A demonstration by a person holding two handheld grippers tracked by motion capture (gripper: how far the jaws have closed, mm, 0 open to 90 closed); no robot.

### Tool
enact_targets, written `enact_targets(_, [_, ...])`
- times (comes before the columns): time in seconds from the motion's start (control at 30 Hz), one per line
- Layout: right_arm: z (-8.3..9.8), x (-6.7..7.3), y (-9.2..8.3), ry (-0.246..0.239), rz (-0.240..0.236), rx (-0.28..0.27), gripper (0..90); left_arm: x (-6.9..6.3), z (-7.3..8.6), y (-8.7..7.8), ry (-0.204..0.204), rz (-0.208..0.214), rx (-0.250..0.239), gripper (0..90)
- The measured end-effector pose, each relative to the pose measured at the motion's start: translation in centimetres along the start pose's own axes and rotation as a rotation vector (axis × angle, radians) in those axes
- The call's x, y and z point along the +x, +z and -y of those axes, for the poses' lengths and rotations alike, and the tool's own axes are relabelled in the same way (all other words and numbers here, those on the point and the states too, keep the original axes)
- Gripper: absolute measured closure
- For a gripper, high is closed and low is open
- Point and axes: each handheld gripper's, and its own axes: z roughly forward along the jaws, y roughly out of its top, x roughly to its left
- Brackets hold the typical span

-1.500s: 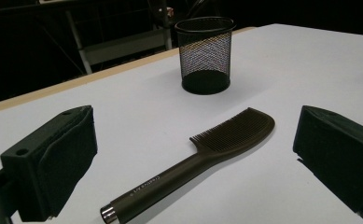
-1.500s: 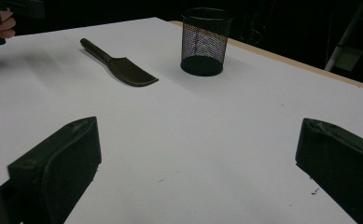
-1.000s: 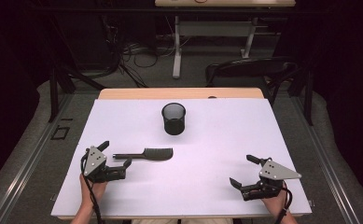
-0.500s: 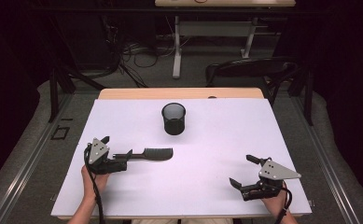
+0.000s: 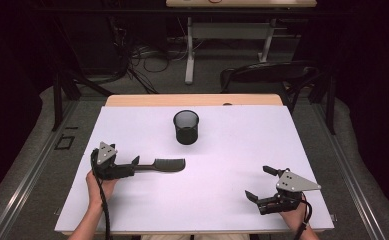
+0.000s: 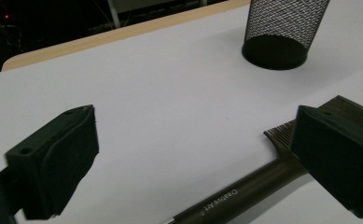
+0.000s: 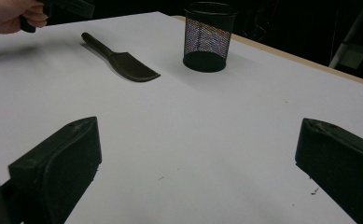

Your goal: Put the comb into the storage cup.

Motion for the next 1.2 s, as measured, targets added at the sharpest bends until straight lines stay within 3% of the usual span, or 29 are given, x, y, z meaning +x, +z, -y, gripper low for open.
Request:
enact_targets(0.07, [0.0,0.0,0.0,-0.001,0.001,0.000,0.1,0.3,0.0,0.1,-0.007,0.008,0.006,15.9])
enact_targets(0.13, [0.0,0.0,0.1,0.001,-0.001,0.005,0.1,0.4,0.0,0.4,-0.012,0.007,0.025,16.9])
enact_targets(0.17, [0.1,-0.1,0.1,0.006,-0.002,0.009,0.1,0.4,0.1,0.5,-0.009,0.010,0.044,23.5])
enact_targets(0.23, [0.1,-0.1,0.1,0.006,-0.003,0.010,0.1,0.4,0.1,0.6,-0.006,0.012,0.057,25.9])
enact_targets(0.43, [0.1,-0.1,0.0,0.007,-0.006,0.011,0.1,0.5,0.4,0.8,0.001,0.015,0.086,55.2])
enact_targets(0.47, [0.1,-0.1,0.0,0.007,-0.006,0.011,0.1,0.5,0.4,0.8,-0.001,0.020,0.088,55.2])
enact_targets(0.57, [0.1,-0.1,0.0,0.001,-0.004,0.007,0.2,0.8,0.6,0.8,0.000,0.033,0.112,69.5])
enact_targets(0.77, [0.1,-0.1,0.0,0.004,-0.005,0.011,0.3,1.1,0.9,0.8,0.003,0.029,0.157,86.9])
enact_targets(0.9, [0.1,-0.1,0.1,0.001,-0.004,0.015,0.3,1.3,1.1,1.0,0.002,0.018,0.190,90.0])
enact_targets(1.2, [0.1,-0.1,0.1,0.004,-0.008,0.015,0.4,1.4,1.5,1.4,0.001,0.006,0.214,90.0])
